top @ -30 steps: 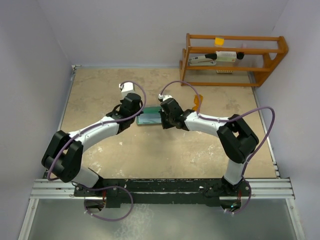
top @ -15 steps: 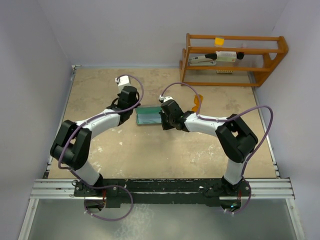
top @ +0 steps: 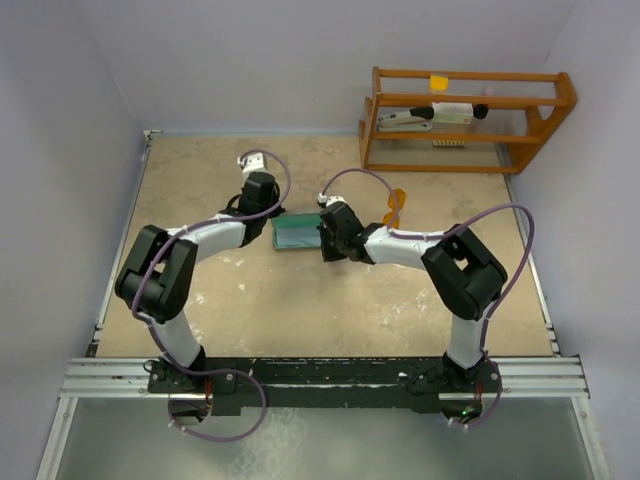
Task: Organize the sunglasses
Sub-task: Adjust the sunglasses case at the center of the board, then pick up the sunglasses from the center of the board.
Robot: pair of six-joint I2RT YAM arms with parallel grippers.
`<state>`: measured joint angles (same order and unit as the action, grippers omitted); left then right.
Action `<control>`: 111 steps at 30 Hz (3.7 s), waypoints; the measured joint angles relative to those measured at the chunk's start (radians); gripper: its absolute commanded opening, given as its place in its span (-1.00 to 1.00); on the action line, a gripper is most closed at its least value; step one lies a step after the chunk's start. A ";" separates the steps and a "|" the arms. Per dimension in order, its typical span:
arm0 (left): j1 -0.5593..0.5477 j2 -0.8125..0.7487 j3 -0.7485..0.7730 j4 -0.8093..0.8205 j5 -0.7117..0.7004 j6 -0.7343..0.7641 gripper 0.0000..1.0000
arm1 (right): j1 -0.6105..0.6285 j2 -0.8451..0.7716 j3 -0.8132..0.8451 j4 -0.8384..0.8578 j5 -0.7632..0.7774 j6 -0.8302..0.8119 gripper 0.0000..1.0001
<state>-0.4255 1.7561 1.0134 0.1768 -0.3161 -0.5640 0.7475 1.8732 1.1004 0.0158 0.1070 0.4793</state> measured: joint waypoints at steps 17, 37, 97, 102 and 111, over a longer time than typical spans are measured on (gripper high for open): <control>-0.017 -0.068 -0.122 0.091 0.032 -0.004 -1.00 | -0.050 0.069 0.090 -0.003 0.006 0.000 -1.00; -0.098 -0.196 -0.276 0.103 0.024 -0.053 -1.00 | -0.093 0.155 0.219 -0.038 0.008 -0.038 -1.00; -0.165 -0.266 -0.330 0.071 -0.028 -0.079 -1.00 | -0.090 -0.044 0.063 -0.101 0.006 -0.055 -1.00; -0.165 -0.266 -0.342 0.072 -0.028 -0.079 -1.00 | -0.124 -0.129 0.018 -0.120 0.018 -0.051 -0.95; -0.165 -0.267 -0.344 0.073 -0.027 -0.079 -1.00 | -0.240 -0.239 -0.013 -0.116 0.033 -0.042 -0.78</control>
<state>-0.5903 1.4895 0.6689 0.2497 -0.3431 -0.6434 0.5079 1.6341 1.0874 -0.1005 0.1398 0.4377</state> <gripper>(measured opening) 0.002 0.072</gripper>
